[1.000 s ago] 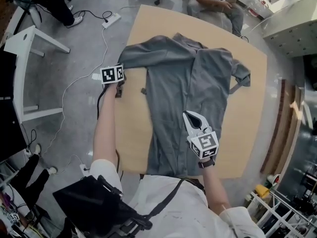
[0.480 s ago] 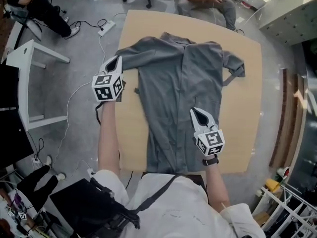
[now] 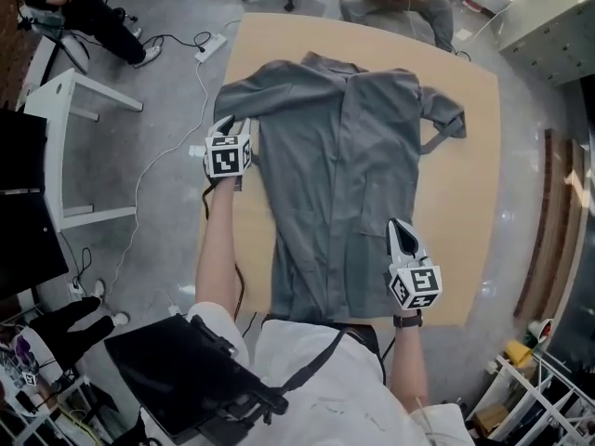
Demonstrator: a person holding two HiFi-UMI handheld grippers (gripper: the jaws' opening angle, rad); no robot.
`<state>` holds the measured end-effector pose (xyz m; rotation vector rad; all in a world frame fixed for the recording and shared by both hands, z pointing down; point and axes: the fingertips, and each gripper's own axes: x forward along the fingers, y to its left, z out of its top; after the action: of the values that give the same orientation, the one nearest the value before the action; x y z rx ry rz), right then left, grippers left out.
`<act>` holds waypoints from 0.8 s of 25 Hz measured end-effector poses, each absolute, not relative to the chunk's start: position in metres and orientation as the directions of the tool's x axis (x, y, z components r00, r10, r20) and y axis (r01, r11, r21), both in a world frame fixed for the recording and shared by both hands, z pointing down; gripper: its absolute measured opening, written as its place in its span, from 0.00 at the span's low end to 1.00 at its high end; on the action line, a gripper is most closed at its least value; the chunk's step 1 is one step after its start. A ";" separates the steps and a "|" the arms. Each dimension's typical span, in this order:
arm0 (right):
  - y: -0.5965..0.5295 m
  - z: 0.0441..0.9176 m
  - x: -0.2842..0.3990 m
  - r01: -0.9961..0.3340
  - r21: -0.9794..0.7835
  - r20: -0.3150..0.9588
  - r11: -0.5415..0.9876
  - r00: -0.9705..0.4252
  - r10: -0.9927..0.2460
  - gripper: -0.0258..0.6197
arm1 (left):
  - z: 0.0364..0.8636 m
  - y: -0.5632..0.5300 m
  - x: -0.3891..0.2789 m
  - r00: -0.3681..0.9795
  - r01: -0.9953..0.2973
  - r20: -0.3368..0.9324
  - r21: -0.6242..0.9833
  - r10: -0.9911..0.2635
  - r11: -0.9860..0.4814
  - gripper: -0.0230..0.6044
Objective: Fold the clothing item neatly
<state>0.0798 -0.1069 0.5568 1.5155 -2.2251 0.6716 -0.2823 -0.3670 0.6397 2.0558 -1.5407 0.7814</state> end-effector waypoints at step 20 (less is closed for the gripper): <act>-0.112 0.565 0.023 -0.880 -0.241 0.545 0.410 -0.472 -0.692 0.04 | 0.700 -0.397 -0.366 0.207 -0.978 0.747 0.139 -0.632 -0.156 0.06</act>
<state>0.0227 -0.1116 0.5655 1.3529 -2.3104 0.7183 -0.3656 -0.3975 0.6997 1.8677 -1.4932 0.7192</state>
